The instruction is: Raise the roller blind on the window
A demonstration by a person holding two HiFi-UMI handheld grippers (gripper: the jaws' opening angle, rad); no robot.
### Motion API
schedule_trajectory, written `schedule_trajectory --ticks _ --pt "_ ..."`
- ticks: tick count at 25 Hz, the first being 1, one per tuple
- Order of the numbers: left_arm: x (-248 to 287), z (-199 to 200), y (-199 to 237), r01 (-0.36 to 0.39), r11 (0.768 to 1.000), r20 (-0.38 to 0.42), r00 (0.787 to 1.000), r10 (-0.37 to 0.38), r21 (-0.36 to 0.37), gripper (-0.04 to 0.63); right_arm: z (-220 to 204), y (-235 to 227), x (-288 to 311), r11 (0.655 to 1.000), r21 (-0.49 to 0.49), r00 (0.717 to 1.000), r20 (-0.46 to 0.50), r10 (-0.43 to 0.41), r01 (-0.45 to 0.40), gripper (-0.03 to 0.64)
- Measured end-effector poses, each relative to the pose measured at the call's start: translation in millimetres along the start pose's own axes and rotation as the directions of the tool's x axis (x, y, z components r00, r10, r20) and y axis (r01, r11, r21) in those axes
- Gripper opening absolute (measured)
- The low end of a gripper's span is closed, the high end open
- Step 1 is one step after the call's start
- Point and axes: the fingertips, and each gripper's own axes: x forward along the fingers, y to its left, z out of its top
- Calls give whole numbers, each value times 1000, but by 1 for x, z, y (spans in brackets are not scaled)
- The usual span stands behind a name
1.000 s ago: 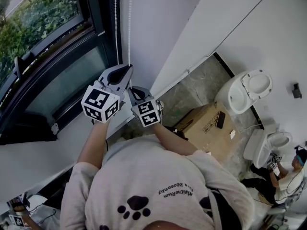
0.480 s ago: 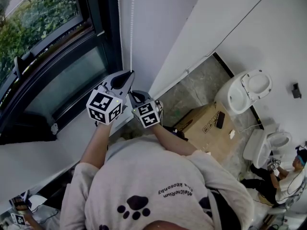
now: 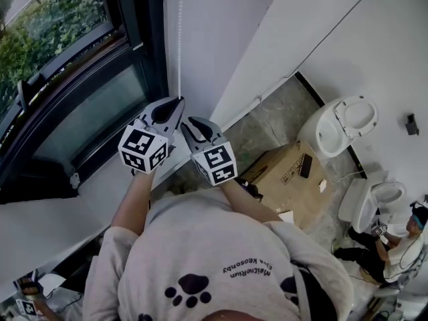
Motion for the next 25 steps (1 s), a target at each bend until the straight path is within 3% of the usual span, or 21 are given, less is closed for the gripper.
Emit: schedule_trajectory --ticks 8,16,25 --pt "1 -1 4 -3 1000 1 1000 3 -1 8 124 -3 -44 996 -51 973 224 -55 68 91" --pt "-1 0 5 -6 1000 0 1000 6 -1 8 214 -7 -52 999 -38 950 313 -20 33 91" --pt "-3 0 2 -9 1000 4 1000 9 -5 8 260 -8 -40 997 -76 942 336 4 23 91"
